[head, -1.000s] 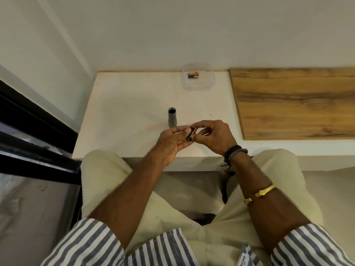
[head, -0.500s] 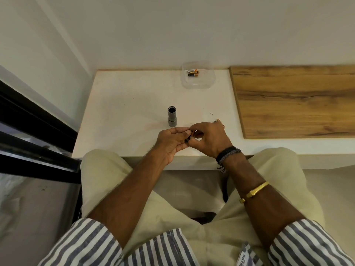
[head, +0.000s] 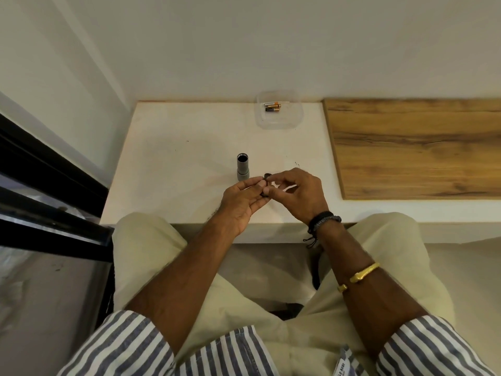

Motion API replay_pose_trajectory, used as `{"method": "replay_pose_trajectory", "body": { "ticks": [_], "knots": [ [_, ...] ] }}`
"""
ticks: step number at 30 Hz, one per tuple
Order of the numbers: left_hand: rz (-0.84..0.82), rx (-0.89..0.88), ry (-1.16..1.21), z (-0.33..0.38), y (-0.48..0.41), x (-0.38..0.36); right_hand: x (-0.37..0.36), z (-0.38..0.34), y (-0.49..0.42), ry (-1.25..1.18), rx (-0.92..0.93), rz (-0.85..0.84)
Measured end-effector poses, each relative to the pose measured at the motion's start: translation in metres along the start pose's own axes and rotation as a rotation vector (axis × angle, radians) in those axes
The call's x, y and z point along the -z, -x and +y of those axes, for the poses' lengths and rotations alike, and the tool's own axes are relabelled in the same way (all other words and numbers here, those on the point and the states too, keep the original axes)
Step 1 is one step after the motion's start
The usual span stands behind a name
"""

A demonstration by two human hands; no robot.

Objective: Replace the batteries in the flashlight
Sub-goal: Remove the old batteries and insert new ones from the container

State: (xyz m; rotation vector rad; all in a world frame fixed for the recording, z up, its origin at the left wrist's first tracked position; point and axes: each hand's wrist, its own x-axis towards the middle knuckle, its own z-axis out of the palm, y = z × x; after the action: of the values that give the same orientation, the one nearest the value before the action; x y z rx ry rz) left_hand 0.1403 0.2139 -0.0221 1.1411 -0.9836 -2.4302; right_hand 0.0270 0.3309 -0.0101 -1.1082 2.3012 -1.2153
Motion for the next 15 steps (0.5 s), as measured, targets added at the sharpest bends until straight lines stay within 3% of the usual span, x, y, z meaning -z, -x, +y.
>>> {"method": "replay_pose_trajectory", "body": {
  "ticks": [6, 10, 12, 15],
  "knots": [
    [0.022, -0.018, -0.017, -0.004, -0.003, -0.003, 0.003, 0.000, -0.002, -0.228, -0.291, -0.026],
    [-0.015, 0.062, 0.063, -0.003, -0.007, -0.001, 0.016, 0.008, -0.006, -0.419, -0.493, 0.131],
    [-0.040, 0.078, 0.075, -0.003, -0.005, -0.001, 0.024, 0.021, -0.011, -0.372, -0.533, 0.282],
    [-0.047, 0.052, 0.039, -0.005, -0.004, -0.003, 0.031, 0.046, -0.017, -0.115, -0.549, 0.412]
  ]
}}
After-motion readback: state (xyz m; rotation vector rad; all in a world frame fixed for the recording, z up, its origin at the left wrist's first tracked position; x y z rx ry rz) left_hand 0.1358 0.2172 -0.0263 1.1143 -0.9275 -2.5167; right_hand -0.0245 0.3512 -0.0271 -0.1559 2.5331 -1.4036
